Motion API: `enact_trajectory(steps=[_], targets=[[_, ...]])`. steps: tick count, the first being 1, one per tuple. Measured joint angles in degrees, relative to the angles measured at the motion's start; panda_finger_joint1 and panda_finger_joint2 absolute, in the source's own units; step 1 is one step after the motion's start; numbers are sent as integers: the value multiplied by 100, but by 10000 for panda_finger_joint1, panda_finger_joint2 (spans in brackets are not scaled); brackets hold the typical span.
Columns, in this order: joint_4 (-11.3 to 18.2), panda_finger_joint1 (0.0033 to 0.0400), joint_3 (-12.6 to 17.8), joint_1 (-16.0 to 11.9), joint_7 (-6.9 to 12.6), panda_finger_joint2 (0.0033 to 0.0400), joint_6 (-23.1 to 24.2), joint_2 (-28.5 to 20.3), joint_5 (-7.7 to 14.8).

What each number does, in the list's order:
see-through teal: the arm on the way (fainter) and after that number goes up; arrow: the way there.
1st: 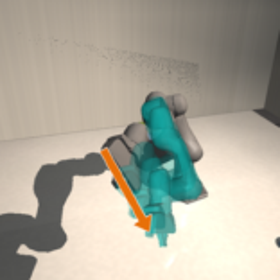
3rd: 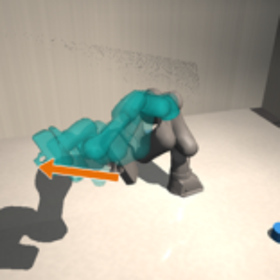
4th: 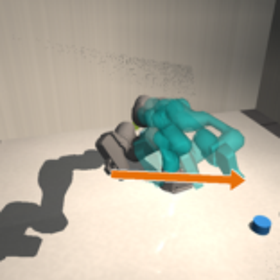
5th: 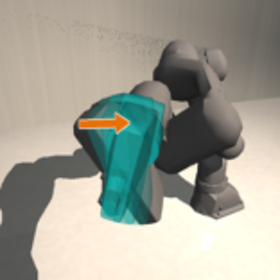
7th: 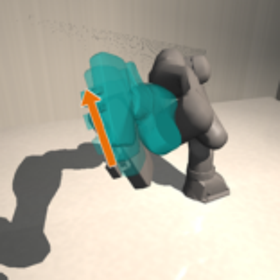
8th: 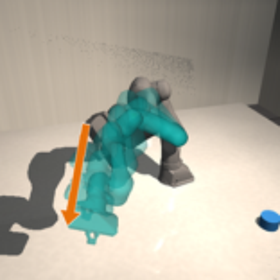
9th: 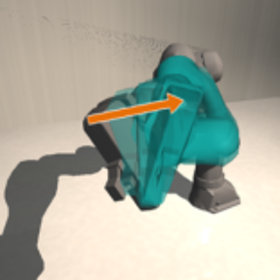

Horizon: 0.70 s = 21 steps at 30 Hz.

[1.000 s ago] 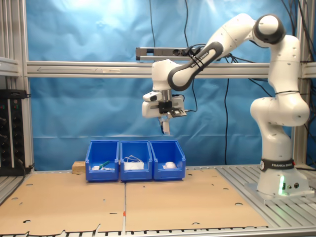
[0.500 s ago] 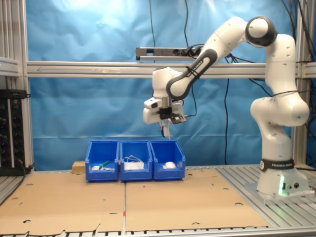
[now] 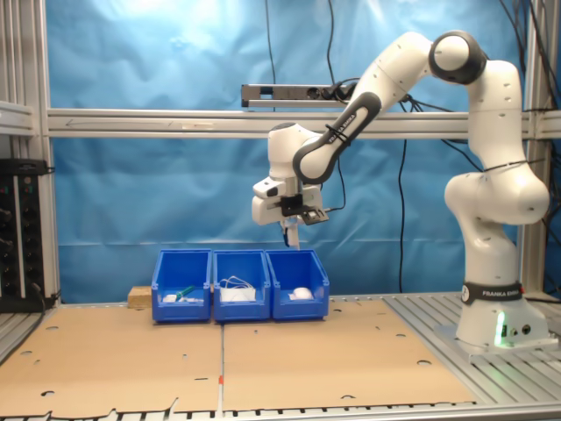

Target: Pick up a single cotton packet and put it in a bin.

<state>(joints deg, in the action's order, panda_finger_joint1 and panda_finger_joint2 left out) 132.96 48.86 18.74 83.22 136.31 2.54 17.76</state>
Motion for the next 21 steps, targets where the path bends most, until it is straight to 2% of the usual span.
enact_trajectory(steps=[21], targets=[[-3, 55, 41, 0, 161, 55, 127, 4, 1]])
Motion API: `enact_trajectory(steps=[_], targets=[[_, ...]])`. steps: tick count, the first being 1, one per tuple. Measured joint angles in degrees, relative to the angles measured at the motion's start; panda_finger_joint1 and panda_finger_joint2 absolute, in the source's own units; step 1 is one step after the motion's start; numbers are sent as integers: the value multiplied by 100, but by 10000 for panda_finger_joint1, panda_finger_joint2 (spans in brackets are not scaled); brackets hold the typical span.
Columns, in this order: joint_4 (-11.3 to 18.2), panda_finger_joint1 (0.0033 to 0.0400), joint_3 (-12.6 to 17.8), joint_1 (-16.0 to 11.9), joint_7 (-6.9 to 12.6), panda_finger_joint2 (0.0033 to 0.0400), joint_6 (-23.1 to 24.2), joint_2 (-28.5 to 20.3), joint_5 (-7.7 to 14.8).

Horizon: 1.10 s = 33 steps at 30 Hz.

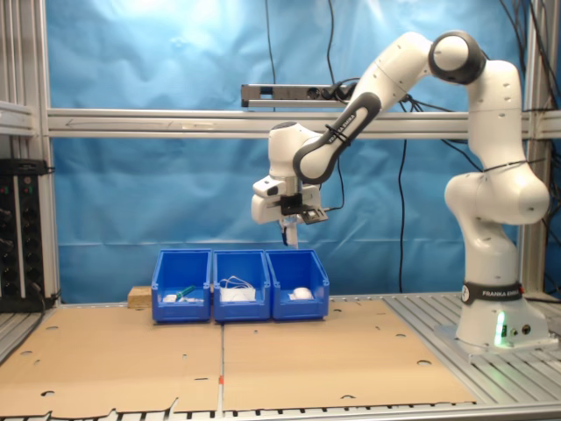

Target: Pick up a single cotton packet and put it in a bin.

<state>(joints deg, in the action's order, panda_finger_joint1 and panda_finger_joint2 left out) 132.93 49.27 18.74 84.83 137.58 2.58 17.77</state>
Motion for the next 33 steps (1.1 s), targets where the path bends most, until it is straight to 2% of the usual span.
enact_trajectory(steps=[14, 15, 18, 19, 30, 31, 33], targets=[[0, 55, 15, 0, 56, 55, 36, 0, 0], [0, 85, 16, 0, 57, 85, 38, 0, 0], [0, 85, 20, 0, 62, 85, 43, 0, 0], [0, 179, 20, 0, 63, 179, 44, 0, 0], [0, 179, 26, 0, 70, 179, 50, 0, 0], [0, 368, 27, 0, 72, 368, 50, 0, 0], [0, 368, 27, 0, 79, 368, 51, 0, 0]])
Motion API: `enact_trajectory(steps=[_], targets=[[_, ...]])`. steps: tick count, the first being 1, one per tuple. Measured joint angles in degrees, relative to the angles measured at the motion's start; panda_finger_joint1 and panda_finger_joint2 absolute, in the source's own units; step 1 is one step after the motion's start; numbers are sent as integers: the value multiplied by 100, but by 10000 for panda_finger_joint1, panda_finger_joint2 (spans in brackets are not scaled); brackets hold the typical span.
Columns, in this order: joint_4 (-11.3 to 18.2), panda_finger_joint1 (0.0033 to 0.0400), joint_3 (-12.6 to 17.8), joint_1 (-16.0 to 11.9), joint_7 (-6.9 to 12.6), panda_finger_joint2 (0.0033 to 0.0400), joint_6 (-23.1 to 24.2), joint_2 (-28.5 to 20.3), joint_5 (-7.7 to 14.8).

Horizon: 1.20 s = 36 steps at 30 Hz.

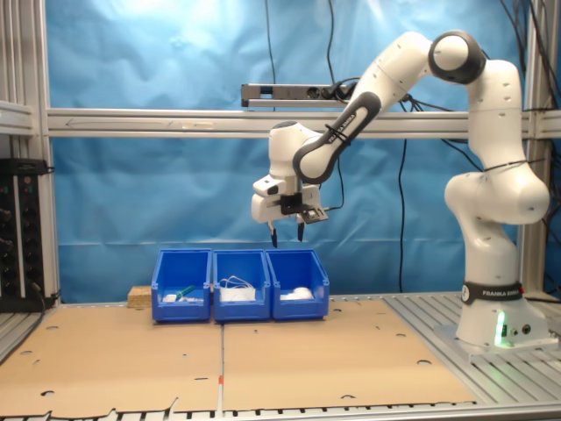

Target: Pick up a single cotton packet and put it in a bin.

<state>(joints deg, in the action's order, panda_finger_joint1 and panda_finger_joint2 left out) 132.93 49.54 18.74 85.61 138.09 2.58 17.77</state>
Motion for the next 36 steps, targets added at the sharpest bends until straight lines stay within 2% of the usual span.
enact_trajectory(steps=[5, 6, 36], targets=[[0, 368, 1, 0, 33, 368, 0, 0, 0], [0, 398, 1, 0, 41, 398, 0, 0, 0], [0, 400, 1, 0, 65, 400, 1, 0, 0]])
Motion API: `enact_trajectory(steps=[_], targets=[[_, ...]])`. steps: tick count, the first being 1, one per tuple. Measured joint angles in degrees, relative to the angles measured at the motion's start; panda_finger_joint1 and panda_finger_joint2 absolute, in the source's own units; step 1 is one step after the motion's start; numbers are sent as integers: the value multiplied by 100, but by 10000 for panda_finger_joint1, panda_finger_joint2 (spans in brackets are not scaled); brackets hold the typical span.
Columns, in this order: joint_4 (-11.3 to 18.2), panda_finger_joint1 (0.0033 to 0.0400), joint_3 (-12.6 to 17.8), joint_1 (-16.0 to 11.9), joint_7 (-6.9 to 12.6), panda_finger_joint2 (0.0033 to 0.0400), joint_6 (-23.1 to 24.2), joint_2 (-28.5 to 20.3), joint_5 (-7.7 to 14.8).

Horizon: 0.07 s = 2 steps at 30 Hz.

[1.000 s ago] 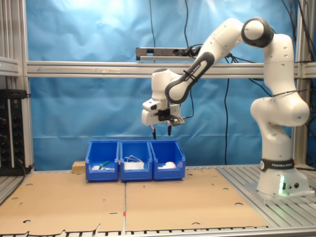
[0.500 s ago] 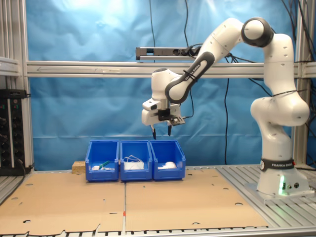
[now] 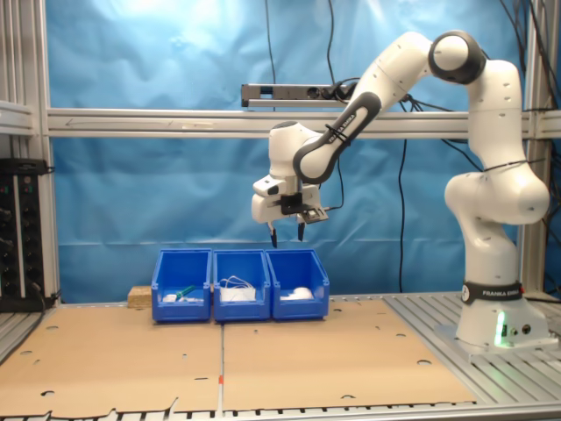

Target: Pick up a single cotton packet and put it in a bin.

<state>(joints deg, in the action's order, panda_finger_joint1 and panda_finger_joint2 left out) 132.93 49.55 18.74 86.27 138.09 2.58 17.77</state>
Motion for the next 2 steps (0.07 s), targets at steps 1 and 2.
enact_trajectory(steps=[1, 2], targets=[[0, 400, 0, 0, 0, 400, 0, 0, 0], [0, 400, 0, 0, 0, 400, 0, 0, 0]])
